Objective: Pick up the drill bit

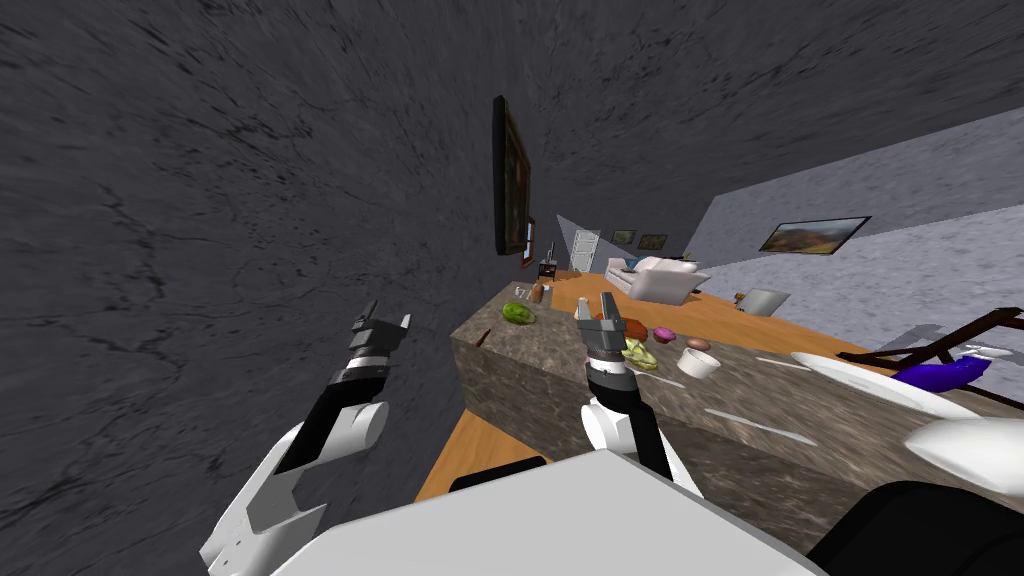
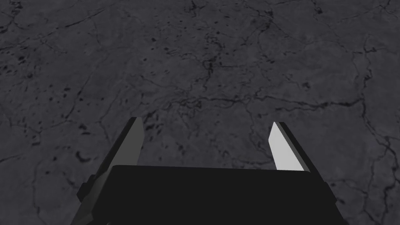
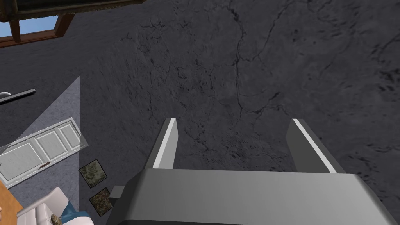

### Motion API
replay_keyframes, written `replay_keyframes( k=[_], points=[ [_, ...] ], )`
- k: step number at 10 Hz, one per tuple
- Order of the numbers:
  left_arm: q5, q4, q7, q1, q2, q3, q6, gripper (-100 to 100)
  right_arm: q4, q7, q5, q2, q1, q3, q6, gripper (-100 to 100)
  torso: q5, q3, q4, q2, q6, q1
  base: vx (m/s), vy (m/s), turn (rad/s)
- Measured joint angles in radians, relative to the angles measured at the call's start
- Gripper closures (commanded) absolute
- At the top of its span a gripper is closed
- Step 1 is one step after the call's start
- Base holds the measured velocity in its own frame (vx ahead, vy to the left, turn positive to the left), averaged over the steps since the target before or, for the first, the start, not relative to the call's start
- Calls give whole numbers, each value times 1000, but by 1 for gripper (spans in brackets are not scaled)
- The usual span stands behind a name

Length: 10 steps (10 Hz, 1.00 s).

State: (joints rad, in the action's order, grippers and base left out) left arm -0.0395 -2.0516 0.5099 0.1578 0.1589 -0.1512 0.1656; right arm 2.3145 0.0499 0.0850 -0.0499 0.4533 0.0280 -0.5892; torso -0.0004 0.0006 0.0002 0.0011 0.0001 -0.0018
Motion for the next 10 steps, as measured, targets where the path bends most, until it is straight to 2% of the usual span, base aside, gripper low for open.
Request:
replay_keyframes(
  k=[5, 6, 10],
  points=[
    [2, 96, 106, -117, -4, -21, -128, -100, 0, 0, 0, 0, 0, 0, 0, 0, 0, 0, 0, 0, 0, 1, -19, -22, -46],
    [-3, 128, 134, -149, 6, -33, -154, -100, 0, 0, 0, 0, 0, 0, 0, 0, 0, 0, 0, 0, 0, 0, -17, -21, -24],
    [-3, 230, 231, -259, 4, -53, -265, -100, 0, 0, 0, 0, 0, 0, 0, 0, 0, 0, 0, -1, 0, 0, -11, -22, -45]
  ],
)
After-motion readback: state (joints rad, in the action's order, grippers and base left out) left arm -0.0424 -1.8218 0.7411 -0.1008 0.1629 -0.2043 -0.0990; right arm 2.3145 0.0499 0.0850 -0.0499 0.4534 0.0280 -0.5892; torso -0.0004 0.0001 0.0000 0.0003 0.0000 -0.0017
